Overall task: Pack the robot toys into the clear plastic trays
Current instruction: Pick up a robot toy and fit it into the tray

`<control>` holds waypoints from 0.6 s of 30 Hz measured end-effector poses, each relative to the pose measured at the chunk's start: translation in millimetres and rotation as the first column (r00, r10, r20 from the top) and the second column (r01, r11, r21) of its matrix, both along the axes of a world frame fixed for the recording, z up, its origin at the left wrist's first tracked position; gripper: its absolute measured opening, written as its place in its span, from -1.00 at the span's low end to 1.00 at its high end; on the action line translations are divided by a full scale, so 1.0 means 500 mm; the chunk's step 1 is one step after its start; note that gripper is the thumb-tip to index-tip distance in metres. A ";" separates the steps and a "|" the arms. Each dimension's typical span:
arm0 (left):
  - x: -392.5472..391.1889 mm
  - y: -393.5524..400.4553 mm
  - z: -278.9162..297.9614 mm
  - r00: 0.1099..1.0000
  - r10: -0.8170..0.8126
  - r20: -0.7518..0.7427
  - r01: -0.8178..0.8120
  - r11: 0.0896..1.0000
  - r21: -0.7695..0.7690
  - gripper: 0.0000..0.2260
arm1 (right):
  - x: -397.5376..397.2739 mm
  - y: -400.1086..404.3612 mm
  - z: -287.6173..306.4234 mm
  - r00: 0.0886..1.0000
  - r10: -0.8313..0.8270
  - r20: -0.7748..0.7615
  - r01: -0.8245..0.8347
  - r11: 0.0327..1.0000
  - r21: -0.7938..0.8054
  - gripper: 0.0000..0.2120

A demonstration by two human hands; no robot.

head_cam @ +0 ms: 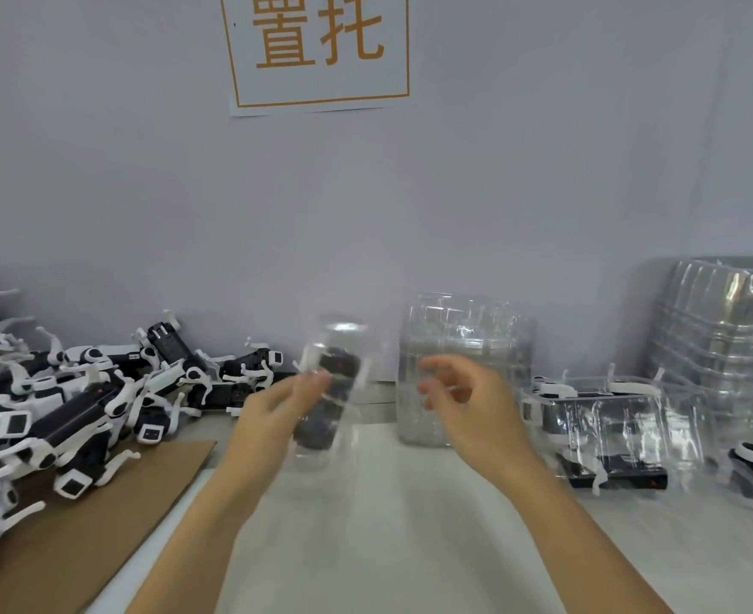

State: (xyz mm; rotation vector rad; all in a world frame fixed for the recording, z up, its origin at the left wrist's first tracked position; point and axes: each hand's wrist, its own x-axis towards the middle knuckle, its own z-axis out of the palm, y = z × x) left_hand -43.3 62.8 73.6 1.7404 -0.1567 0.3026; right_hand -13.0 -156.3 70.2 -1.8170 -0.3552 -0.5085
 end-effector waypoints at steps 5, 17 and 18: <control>-0.015 -0.014 0.014 0.971 -0.123 -0.205 -0.009 0.838 -0.546 -0.46 | -0.039 0.077 -0.002 0.960 0.259 0.107 -0.236 0.954 -0.185 -0.87; -0.013 -0.021 0.000 0.973 -0.180 -0.143 0.145 0.963 -0.226 -0.45 | -0.026 0.020 0.018 0.978 0.179 -0.105 -0.199 0.953 -0.228 -0.52; -0.011 -0.016 -0.001 0.984 -0.148 -0.097 0.138 0.985 -0.101 -0.45 | -0.023 0.011 0.020 0.982 0.150 -0.118 -0.177 0.949 -0.261 -0.58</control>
